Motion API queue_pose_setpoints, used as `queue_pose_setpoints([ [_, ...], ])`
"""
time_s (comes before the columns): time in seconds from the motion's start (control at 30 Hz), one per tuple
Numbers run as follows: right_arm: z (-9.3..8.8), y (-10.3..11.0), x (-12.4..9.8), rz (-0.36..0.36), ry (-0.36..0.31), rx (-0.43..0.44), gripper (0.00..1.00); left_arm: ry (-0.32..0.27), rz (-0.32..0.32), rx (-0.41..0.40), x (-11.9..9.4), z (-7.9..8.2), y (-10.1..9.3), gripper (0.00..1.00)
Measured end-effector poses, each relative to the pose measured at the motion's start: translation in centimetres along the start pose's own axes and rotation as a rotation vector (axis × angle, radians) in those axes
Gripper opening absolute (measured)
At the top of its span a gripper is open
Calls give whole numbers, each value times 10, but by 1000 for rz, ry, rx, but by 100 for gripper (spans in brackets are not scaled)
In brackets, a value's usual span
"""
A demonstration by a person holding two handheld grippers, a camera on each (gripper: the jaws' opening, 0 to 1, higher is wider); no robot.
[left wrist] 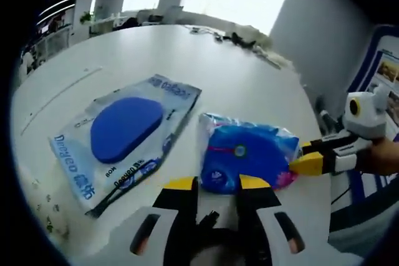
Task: Arrange the tabletop items into an orderly group along one side of the table until the central work area is clear of visible clutter.
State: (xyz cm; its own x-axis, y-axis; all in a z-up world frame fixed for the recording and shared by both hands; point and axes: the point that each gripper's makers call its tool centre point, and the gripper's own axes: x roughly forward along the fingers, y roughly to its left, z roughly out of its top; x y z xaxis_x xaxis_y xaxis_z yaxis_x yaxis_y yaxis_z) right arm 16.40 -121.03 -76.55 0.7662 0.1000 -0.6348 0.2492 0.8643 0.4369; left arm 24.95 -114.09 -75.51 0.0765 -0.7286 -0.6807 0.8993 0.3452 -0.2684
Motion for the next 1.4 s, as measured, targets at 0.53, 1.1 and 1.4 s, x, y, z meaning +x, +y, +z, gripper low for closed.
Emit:
queue_pose_setpoints([
  [0.53, 28, 4, -22, 6, -62, -12, 0, -90, 10, -139, -24, 13, -15, 1],
  [1.1, 66, 28, -38, 133, -43, -175, 0, -137, 96, -222, -58, 23, -20, 2],
  [1.4, 91, 27, -35, 178, -36, -204, 0, -187, 138, -282, -61, 42, -20, 1],
])
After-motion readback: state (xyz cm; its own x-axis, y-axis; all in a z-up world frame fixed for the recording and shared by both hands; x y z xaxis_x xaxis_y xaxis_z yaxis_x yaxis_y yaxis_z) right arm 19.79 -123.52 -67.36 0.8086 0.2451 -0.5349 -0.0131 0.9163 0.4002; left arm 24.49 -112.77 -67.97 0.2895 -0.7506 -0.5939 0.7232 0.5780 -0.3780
